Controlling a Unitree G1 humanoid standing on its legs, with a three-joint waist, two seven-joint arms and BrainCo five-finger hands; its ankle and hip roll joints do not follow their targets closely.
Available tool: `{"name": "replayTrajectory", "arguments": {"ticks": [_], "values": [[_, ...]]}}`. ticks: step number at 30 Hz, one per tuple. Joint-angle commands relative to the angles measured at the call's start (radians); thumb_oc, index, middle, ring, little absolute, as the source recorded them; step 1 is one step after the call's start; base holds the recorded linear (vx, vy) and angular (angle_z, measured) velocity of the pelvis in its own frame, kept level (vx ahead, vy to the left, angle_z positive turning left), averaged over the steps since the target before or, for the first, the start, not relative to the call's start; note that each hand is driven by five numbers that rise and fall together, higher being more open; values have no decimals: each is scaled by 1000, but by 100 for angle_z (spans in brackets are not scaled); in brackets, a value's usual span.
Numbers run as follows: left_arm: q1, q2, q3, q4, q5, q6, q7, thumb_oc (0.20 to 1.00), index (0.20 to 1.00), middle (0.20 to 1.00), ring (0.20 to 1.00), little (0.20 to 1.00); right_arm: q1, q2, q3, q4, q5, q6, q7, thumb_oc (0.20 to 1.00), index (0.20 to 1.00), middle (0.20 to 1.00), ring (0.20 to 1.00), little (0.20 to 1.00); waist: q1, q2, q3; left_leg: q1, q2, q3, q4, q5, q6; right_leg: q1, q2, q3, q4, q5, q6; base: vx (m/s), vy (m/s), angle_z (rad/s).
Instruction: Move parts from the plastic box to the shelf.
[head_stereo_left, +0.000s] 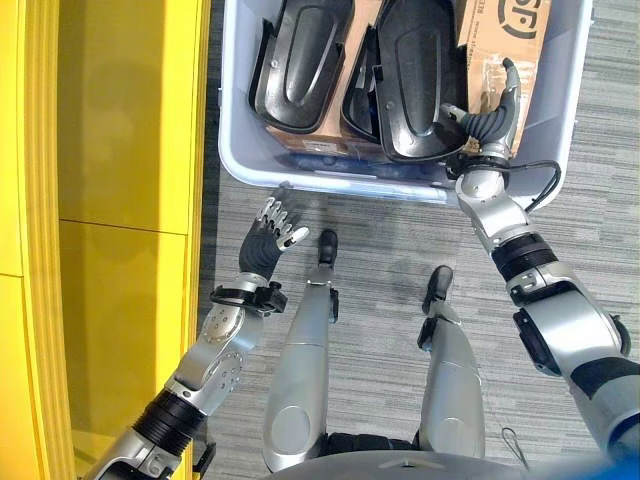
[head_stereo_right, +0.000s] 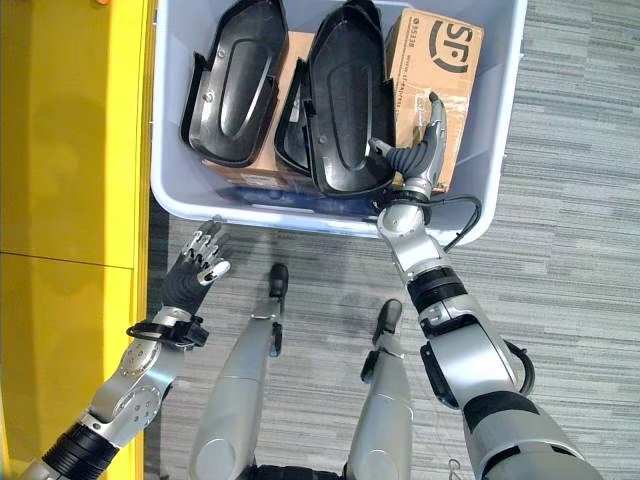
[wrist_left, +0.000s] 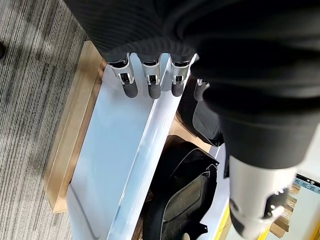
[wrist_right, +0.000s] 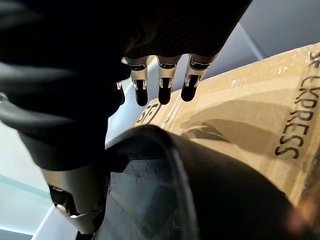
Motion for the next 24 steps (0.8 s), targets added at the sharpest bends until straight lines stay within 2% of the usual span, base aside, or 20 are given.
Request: {"name": "replayTrajectory", "arguments": {"ticks": [1,17,23,24], "values": [[6,-4,3,-87,31,-50,-2,1000,1000,1000,1000,1000,-81,-53,-10,19,-5,-38,-37,1000,1000,1000,1000,1000,6,3,-20,-33,28,-22,-25,14,8,-40,-15,44,69,69,-23,0,0,0],[8,-4,-5,-103,26,-59,10,1000,1000,1000,1000,1000,-149,-49,22,151,41,-43,-28,1000,1000,1000,1000,1000,7,10,-20,-127,21,-27,0,8,11,-131,-13,45,88,69,-26,0,0,0],[3,-5,-13,-109,19,-65,19,1000,1000,1000,1000,1000,-208,-32,78,238,56,-39,-4,1000,1000,1000,1000,1000,7,13,-20,-193,18,-28,25,7,8,-199,-9,55,114,63,-32,-4,5,1],[3,-5,-12,-110,21,-66,20,1000,1000,1000,1000,1000,-214,-30,89,250,54,-35,2,790,790,790,790,790,6,16,-20,-200,17,-28,28,6,7,-207,-8,57,120,61,-33,0,0,0]]}}
